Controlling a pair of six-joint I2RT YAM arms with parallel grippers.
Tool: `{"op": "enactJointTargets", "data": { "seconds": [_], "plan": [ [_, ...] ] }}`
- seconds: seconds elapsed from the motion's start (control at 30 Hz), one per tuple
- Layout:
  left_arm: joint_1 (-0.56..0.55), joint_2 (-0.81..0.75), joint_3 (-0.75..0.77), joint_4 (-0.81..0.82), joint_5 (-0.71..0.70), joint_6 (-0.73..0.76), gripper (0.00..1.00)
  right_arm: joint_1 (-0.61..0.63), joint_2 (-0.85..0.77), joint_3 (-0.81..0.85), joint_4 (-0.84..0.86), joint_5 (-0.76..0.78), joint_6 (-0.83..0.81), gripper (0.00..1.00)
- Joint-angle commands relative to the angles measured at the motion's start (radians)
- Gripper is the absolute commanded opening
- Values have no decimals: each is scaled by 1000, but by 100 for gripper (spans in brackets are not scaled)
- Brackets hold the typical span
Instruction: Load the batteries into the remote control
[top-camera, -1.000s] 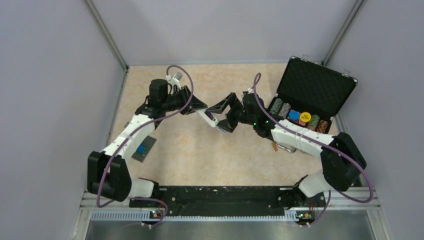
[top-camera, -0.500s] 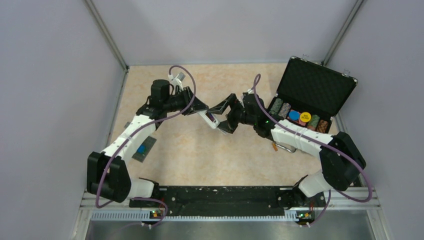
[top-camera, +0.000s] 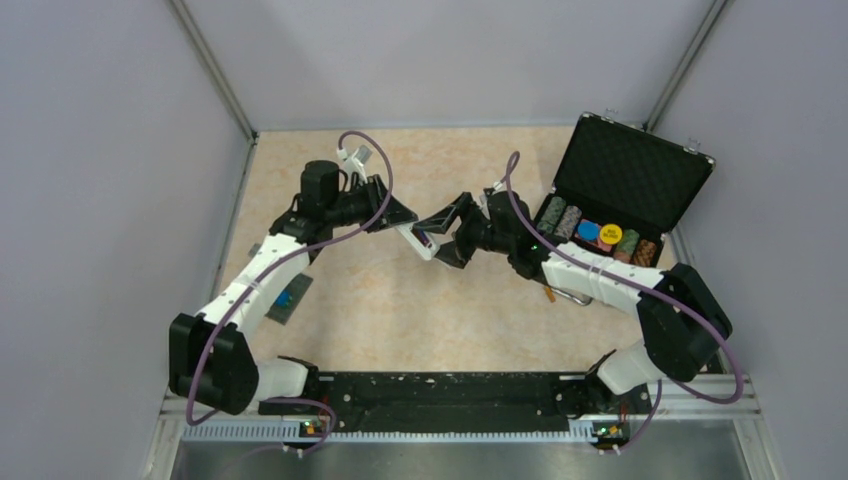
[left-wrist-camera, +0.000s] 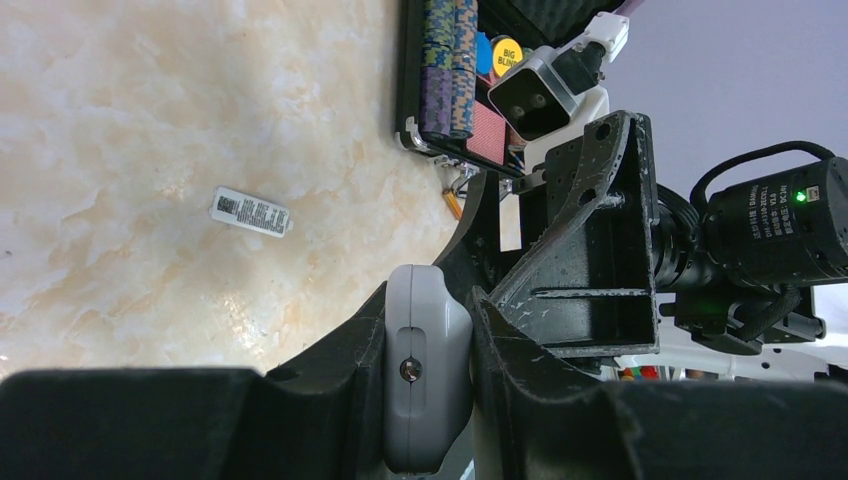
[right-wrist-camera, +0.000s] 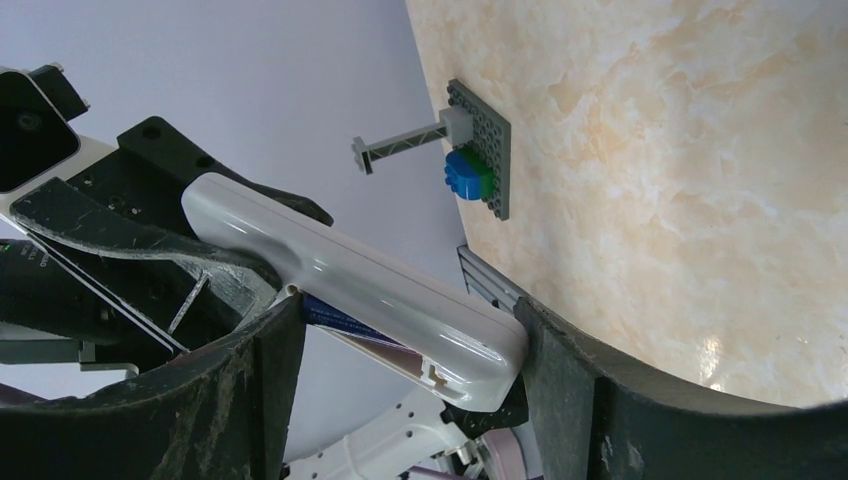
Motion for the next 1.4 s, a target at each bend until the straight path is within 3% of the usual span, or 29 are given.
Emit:
{"op": "enactJointTargets", "data": {
  "seconds": [0.0, 0.37, 0.57, 1.37],
  "plan": [
    [-14, -34, 27, 1, 19, -6, 0, -13, -16, -10, 94, -9, 18, 70],
    [-13, -5, 54, -3, 72, -79, 0, -18, -11, -27, 176, -57, 9, 57],
    [-12, 2, 48, 79, 127, -152, 0, -23, -10, -28, 179, -69, 1, 55],
    [-12, 5, 58, 155, 192, -238, 0, -29, 63, 13, 176, -159, -57, 68]
  ]
}}
